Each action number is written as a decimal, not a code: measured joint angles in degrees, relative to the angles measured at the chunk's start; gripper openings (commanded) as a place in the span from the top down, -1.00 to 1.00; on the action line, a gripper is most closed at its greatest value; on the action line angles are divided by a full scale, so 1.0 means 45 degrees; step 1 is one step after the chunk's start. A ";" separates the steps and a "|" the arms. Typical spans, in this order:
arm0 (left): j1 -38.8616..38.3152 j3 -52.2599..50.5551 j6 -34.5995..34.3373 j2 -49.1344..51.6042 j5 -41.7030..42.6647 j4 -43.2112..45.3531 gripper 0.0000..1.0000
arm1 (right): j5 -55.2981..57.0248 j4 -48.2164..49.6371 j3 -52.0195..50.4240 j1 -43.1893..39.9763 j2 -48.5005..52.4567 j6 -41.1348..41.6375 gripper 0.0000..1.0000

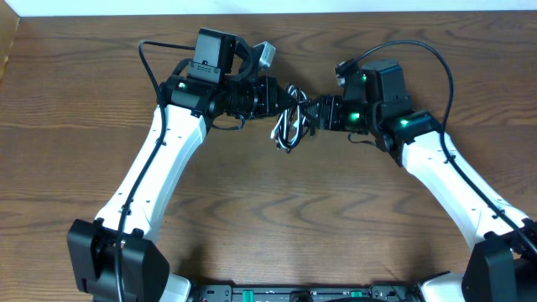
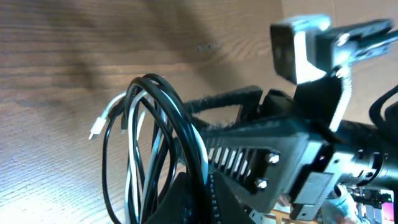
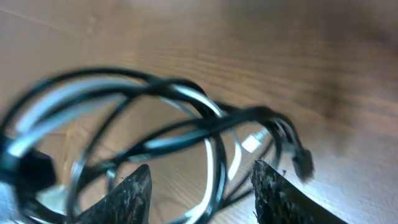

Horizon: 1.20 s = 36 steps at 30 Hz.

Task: Untangle cables
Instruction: 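Lift the coil with the left gripper and grasp it with the right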

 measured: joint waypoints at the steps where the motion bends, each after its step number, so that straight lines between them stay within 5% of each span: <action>1: 0.0000 -0.0005 -0.0024 0.0000 0.0019 0.0019 0.85 | -0.0151 0.0238 0.0000 -0.0058 0.0000 0.0151 0.07; 12: 0.0000 -0.0005 -0.0039 0.0000 0.0024 0.0578 0.85 | -0.1855 0.1768 0.0000 -0.0699 0.0000 0.2667 0.02; 22: 0.0000 0.0000 -0.0316 0.0000 0.0024 0.0665 0.85 | -0.1593 0.0850 0.0005 -0.0680 0.0102 0.3468 0.01; 32: -0.0607 -0.0005 -0.0612 0.0000 0.0063 0.0675 0.85 | -0.1302 0.3351 0.0005 -0.0005 0.1642 0.5022 0.07; 34: -0.0928 -0.0005 -0.0612 0.0000 0.0058 0.0680 0.85 | -0.1326 0.3449 0.0005 0.0063 0.1797 0.5217 0.11; 36: -0.1141 0.0000 -0.0612 0.0000 0.0063 0.0695 0.85 | -0.1326 0.3298 0.0005 0.0058 0.1831 0.5362 0.37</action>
